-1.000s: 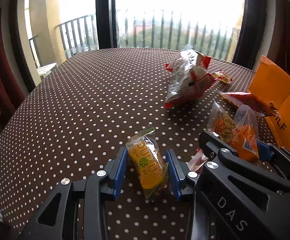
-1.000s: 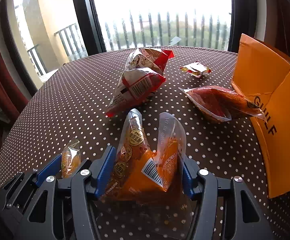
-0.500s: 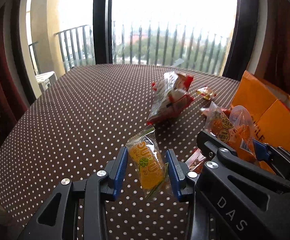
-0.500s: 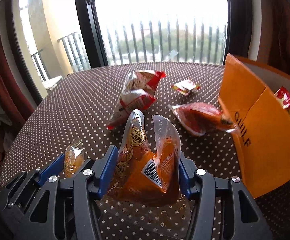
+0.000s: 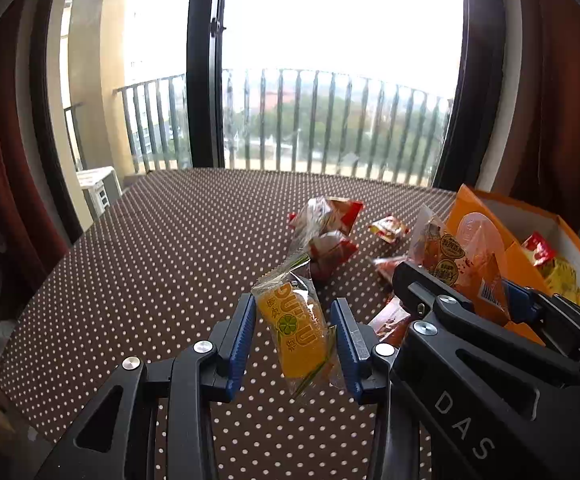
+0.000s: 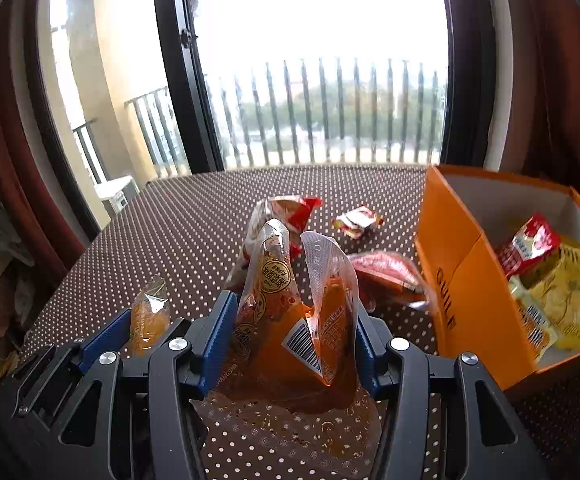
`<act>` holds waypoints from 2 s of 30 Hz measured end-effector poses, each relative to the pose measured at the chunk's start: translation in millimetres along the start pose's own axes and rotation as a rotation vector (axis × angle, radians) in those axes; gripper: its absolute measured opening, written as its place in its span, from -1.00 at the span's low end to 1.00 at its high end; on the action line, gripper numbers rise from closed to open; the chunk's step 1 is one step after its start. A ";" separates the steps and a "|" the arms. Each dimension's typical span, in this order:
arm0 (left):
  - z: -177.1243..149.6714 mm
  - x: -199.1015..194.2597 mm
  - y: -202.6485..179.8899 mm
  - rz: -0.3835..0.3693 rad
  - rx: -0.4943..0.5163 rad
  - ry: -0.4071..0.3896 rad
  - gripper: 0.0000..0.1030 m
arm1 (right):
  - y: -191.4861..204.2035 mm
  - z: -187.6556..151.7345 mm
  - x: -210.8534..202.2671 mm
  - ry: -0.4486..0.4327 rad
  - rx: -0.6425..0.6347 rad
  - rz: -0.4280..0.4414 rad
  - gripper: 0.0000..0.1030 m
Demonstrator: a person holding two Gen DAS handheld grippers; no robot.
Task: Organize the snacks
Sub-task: 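Lift both held snacks and carry them over the box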
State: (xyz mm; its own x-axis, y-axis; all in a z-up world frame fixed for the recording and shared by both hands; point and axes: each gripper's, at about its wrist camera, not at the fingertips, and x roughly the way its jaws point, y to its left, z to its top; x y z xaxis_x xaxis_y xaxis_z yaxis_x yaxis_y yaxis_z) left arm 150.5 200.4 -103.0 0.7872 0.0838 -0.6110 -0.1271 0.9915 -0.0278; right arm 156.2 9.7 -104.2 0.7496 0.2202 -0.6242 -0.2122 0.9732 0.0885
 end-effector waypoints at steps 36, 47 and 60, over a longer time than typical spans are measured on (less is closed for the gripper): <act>60.0 -18.4 -88.6 -0.119 0.066 -0.178 -0.25 | -97.6 63.5 -52.0 -0.220 0.068 -0.067 0.10; 69.7 -3.0 -113.8 -0.157 0.126 -0.185 -0.24 | -134.1 66.1 -57.5 -0.250 0.122 -0.102 0.10; 76.5 31.2 -156.9 -0.240 0.204 -0.139 -0.24 | -193.3 61.7 -63.4 -0.256 0.190 -0.185 0.10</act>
State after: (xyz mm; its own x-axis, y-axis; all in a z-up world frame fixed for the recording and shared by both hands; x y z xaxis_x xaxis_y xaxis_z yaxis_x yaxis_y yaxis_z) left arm 241.2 55.0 -57.2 0.8564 -0.1555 -0.4923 0.1840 0.9829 0.0097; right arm 188.4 -188.3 -33.8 0.9020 0.0250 -0.4311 0.0439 0.9878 0.1493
